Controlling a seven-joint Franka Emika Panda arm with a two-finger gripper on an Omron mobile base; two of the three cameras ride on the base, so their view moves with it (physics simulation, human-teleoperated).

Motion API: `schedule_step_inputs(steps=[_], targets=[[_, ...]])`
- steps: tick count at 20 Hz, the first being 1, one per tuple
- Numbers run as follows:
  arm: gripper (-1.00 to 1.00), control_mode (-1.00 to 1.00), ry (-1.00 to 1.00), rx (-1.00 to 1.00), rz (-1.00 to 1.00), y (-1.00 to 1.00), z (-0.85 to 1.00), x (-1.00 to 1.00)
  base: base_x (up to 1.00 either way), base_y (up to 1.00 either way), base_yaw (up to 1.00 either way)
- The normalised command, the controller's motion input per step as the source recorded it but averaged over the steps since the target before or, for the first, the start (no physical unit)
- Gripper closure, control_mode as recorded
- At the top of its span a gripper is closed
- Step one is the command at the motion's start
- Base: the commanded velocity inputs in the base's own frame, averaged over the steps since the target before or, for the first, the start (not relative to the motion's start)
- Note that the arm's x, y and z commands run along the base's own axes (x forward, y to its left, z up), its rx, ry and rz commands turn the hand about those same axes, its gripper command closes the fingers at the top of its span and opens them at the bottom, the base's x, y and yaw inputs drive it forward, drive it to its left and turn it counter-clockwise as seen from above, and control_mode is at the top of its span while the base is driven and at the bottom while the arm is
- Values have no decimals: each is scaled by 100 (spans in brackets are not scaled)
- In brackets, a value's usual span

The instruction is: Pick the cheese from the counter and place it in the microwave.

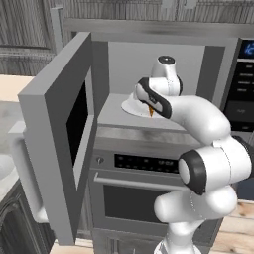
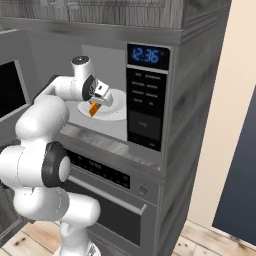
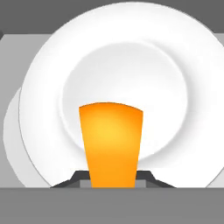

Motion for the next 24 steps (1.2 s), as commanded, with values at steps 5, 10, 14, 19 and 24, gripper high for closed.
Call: schedule_step_inputs(steps=[5,10,14,19,24], targets=[[100,-100,1,1,-4,0,-3,3,0,0,0],[100,-100,5,3,-8,0,1,2,0,0,0],[100,-100,5,5,-9,0,4,20,0,0,0],[100,-100,2,6,-8,0,6,23,0,0,0],[100,-100,0,2,-6,-2,5,28,0,0,0]])
